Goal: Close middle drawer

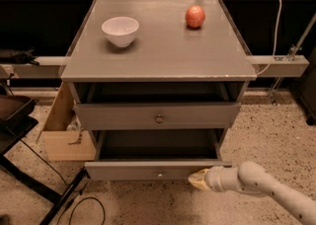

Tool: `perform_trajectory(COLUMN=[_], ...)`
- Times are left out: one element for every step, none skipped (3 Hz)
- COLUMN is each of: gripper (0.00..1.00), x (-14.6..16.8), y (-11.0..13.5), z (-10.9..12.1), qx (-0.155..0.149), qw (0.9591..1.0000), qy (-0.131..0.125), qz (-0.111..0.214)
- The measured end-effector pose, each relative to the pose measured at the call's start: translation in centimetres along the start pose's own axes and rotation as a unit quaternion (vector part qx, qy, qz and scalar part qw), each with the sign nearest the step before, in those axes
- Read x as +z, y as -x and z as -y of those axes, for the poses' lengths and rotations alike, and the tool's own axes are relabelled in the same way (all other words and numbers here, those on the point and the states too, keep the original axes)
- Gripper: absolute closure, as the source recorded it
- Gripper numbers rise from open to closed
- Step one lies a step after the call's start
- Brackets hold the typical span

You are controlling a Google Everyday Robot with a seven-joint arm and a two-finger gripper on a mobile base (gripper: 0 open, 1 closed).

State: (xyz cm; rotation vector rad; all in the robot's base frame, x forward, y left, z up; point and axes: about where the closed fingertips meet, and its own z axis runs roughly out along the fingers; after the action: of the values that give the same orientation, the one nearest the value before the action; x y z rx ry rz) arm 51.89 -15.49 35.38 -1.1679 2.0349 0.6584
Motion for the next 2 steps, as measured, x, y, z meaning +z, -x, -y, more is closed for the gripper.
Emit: perform_trajectory(gripper=[1.0, 1.0], x=[0.0, -0.2], y=[0.3, 2.9], z=[0.2, 3.4], qx=[-0.002, -0.017], qw=[1.0, 0.9994], qy=[-0.002, -0.019], qz=[0.002, 0.021])
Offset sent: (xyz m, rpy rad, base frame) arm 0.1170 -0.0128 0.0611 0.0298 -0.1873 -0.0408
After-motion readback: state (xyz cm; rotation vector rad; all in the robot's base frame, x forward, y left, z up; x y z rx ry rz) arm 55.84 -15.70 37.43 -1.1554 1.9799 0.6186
